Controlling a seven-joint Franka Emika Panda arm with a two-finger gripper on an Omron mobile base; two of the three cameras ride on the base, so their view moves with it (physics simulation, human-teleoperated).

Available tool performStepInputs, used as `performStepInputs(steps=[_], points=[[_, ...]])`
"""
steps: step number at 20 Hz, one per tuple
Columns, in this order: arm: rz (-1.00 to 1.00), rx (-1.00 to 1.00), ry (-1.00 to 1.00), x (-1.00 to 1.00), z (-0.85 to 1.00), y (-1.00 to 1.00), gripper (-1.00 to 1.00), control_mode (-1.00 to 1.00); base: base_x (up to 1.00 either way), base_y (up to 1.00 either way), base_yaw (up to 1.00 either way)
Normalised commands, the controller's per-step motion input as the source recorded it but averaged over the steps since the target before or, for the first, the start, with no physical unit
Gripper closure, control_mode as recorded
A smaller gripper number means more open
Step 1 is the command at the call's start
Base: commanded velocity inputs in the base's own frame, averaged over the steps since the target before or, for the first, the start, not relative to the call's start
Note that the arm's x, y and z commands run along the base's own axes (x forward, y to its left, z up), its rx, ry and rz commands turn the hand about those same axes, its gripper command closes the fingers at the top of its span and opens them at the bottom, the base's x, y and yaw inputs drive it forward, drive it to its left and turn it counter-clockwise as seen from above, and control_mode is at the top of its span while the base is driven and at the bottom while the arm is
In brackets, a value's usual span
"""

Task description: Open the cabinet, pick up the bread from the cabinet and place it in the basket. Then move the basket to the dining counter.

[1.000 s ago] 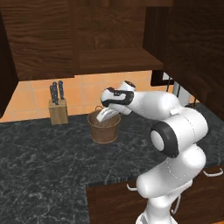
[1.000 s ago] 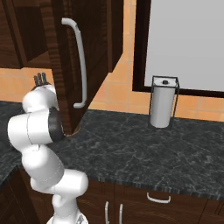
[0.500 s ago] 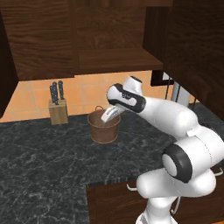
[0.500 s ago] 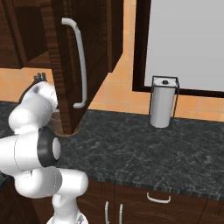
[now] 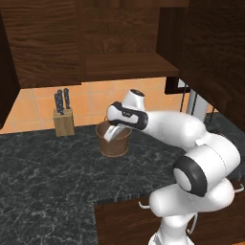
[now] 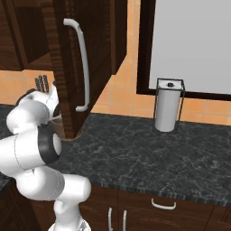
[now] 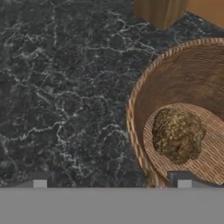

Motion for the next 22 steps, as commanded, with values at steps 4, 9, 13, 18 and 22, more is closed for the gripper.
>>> performStepInputs(steps=[4,9,13,18,22], points=[[0.03,-0.20,0.01,0.31,-0.40,0.10,-1.00,-1.00,0.00,0.00,0.00],[0.02,-0.06,0.00,0.38,-0.27,0.03,-1.00,-1.00,0.00,0.00,0.00],[0.01,-0.05,0.00,0.34,-0.50,0.02,-1.00,-1.00,0.00,0.00,0.00],[0.00,-0.04,0.00,0.22,-0.59,0.08,-1.00,-1.00,0.00,0.00,0.00],[0.00,-0.05,0.00,-0.03,-0.82,0.01,1.00,-1.00,0.00,0.00,0.00]])
